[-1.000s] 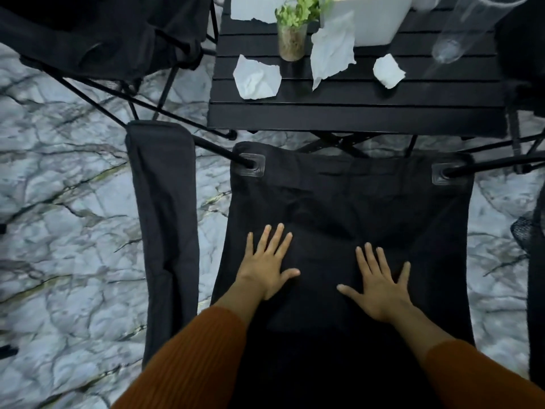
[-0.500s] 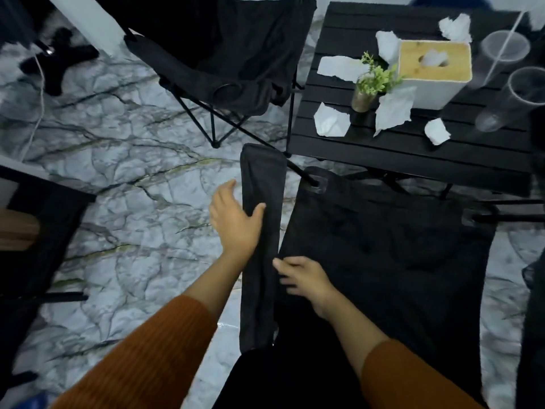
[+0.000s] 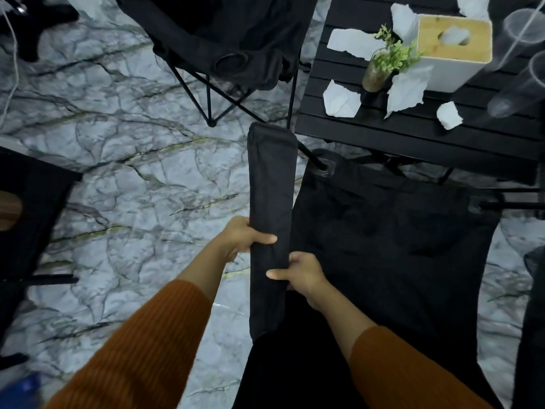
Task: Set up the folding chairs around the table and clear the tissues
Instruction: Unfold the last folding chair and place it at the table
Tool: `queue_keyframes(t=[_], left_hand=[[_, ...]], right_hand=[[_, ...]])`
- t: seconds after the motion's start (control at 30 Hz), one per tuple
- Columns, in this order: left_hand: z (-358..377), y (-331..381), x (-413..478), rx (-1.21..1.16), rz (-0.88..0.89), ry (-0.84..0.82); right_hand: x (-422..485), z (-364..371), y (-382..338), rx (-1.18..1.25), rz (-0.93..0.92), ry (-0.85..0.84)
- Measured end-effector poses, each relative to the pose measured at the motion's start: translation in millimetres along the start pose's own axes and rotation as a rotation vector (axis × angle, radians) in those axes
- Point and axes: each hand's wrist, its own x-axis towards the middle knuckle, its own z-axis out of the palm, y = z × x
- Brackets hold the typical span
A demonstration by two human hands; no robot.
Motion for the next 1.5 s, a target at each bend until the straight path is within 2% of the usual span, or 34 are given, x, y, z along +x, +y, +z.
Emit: queue_keyframes(t=[0.07, 0.17, 0.4, 0.47, 0.57, 0.67, 0.77, 0.97, 1.13, 1.5], left_hand=[[4, -18, -9, -0.017, -0.041, 0.0], [12, -34, -12, -0.035, -0.018, 0.13], [30, -25, -64, 0.267, 0.23, 0.35], [33, -24, -86, 0.411, 0.314, 0.364], [34, -25, -123, 0.623, 0.349, 0.33], [31, -30, -161, 0.738, 0.362, 0.297], [21, -38, -196, 0.84, 0.383, 0.345], [-20, -61, -260, 1.066, 0.356, 0.459], [-79, -74, -289, 1.039, 0.276, 0.502], [-240, -52, -291, 0.996, 0.29, 0.542]], right_hand=[[-2, -3, 0, -0.092, 0.003, -0.013], [-9, -6, -3, -0.213, -0.002, 0.004], [-64, -43, 1, -0.521, -0.139, 0.059], [-90, -59, 4, -0.585, -0.168, 0.095], [-129, -75, 7, -0.662, -0.201, 0.158], [-168, -80, 5, -0.742, -0.238, 0.201], [-204, -74, -1, -0.843, -0.312, 0.238], [-259, -32, -21, -0.981, -0.462, 0.301], [-275, 31, -48, -1.037, -0.59, 0.316], [-243, 172, -128, -1.032, -0.579, 0.295]])
